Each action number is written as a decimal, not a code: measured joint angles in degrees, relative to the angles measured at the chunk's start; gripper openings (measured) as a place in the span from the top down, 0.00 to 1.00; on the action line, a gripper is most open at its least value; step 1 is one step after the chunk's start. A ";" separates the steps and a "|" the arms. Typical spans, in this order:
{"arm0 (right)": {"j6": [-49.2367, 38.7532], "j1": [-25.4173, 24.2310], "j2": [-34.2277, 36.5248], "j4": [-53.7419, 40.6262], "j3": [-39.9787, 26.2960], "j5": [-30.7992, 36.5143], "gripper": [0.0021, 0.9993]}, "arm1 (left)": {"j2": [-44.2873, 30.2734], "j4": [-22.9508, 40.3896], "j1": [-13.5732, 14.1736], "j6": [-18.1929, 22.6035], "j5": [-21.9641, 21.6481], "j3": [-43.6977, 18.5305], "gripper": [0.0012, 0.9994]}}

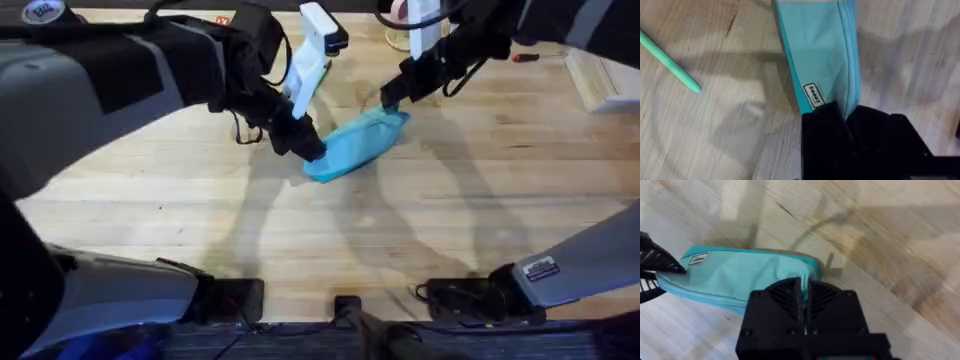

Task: Unzip the bag, pick up the pens from the table one at a time and place them inside, then zip the bag closed.

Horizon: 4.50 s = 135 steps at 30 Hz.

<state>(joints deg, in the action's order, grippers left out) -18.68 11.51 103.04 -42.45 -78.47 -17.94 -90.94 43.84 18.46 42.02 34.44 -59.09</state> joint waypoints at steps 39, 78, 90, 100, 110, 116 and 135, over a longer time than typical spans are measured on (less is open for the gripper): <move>-1.57 16.31 -4.20 -7.13 -4.27 7.81 0.97 | 0.00 3.32 -0.39 0.00 -4.72 0.13 0.96; -1.10 12.07 -17.70 -5.89 -4.30 11.58 0.00 | -0.15 -1.16 -0.15 0.00 -2.27 -0.81 0.96; -1.09 10.05 -17.70 -6.98 -4.30 13.69 0.00 | -0.15 -1.16 -0.15 0.00 -2.27 -0.81 0.96; 1.06 10.05 -17.70 -9.57 -4.30 13.70 0.00 | -0.15 -1.16 -0.15 0.00 -2.27 -0.81 0.96; 6.14 9.80 -17.70 -10.61 -4.30 13.67 0.00 | -0.15 -1.16 -0.15 0.00 -2.27 -0.81 0.96; 8.99 8.27 -18.52 -11.99 -4.30 13.64 0.00 | -0.15 -1.16 -0.15 0.00 -2.27 -0.81 0.96; 11.45 -2.47 -34.69 -4.20 7.91 5.31 0.00 | -0.15 -1.16 -0.15 0.00 -2.27 -0.81 0.96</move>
<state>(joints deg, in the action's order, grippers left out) -7.22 9.04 68.36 -46.65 -70.56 -12.62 -91.09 42.68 18.31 42.02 32.16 -59.90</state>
